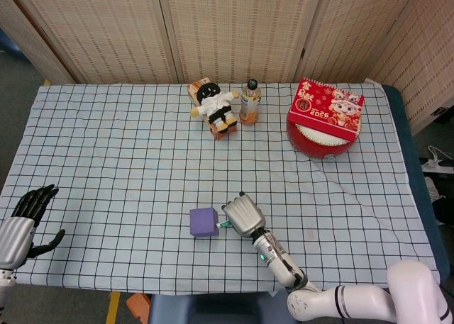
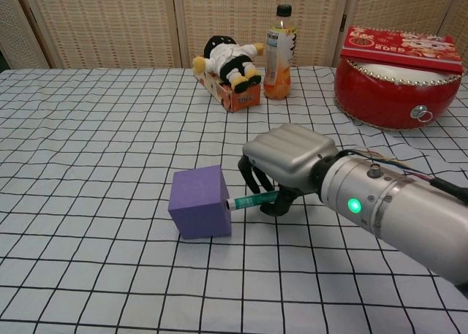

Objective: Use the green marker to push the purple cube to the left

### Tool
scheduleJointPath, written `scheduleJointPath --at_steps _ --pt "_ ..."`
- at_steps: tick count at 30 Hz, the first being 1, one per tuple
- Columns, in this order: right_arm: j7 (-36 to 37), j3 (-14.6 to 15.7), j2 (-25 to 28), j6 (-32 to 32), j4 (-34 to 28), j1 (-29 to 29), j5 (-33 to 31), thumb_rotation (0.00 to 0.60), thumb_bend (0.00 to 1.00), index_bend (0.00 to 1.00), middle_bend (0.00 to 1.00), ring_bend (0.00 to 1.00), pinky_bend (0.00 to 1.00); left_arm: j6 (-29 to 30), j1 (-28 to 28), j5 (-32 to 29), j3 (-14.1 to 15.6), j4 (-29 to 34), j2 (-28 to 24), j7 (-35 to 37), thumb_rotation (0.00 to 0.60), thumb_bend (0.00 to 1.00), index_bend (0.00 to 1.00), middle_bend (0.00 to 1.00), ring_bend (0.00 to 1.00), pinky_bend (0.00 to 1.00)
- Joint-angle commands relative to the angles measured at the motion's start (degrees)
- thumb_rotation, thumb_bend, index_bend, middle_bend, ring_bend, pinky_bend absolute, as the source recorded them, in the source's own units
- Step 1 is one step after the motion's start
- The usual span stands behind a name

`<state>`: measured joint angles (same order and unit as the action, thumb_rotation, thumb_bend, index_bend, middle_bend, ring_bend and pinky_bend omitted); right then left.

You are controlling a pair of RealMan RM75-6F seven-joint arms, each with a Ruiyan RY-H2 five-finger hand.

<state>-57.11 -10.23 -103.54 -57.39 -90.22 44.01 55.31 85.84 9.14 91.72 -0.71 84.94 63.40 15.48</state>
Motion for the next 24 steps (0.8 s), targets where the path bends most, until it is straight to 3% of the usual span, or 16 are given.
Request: scheduleJointPath --at_steps 1,19,24 --pt "-0.97 -1.87 -2.76 0.42 2.35 2.46 -2.28 0.6 0.52 0.93 0.77 0.55 0.39 -0.07 0.02 -0.11 -0.04 -0.06 -0.11 0.37 0.6 0.36 0.0 0.0 0.0 0.06" --pt "-5.1 -8.84 -16.23 0.38 15.4 15.38 -11.36 0.6 0.52 0.93 0.77 0.55 0.39 -0.15 0.01 0.05 0.08 -0.38 -0.67 2.19 0.6 0.36 0.0 0.0 0.0 0.06" --pt "-4.08 -10.57 -20.15 -0.58 20.34 18.28 -10.91 0.6 0.52 0.93 0.77 0.55 0.39 -0.1 -0.01 0.22 0.18 -0.35 -0.74 2.35 0.6 0.36 0.0 0.0 0.0 0.06"
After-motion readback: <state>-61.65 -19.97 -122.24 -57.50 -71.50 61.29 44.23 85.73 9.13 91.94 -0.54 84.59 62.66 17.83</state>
